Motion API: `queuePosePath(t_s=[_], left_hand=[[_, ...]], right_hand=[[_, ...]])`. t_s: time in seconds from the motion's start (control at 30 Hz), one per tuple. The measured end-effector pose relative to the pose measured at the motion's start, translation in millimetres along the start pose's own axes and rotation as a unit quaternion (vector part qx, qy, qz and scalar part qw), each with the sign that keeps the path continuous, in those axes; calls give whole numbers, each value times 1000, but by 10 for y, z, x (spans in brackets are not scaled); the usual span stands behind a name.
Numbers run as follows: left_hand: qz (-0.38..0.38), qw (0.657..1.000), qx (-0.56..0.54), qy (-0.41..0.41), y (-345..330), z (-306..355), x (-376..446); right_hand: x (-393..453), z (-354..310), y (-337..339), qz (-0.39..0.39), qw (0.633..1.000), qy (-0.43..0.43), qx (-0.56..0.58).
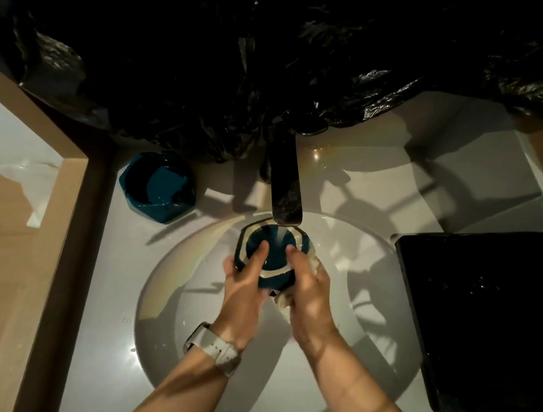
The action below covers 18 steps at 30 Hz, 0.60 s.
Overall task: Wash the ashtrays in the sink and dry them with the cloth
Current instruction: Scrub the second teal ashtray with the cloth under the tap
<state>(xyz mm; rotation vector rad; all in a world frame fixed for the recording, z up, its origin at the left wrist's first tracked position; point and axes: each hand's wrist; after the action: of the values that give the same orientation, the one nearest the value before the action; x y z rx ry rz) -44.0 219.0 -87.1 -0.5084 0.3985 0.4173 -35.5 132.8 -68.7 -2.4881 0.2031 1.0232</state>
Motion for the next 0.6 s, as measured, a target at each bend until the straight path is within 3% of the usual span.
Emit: queuePosePath(t_s=[0.07,0.23,0.33,0.43,0.6], left_hand=[[-24,999,38,-17,97,96,118],[-186,977,97,-22,218,429,338],[-118,988,95,-20,91,440,346],[-17,997,75,-22,-15,293,302],[8,999,16,-27,-10,32,27]], right_hand=[[20,-150,41,-19,998,-39,-41],[19,-483,55,-69,978,-120,-155],[63,-419,-20,-38,990,-91,-100],[16,-80,-174,61,997,-33,-40],[-54,149,-142,80,997,-6,3]])
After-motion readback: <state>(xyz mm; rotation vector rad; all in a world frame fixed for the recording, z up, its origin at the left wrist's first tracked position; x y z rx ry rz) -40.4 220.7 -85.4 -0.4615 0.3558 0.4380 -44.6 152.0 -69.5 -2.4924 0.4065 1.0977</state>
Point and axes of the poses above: each hand's wrist, its own x-axis towards the middle knuckle, its own y-axis out of the back of the hand, z = x × y, and after that the axes turned 15 degrees about -y, right-handed
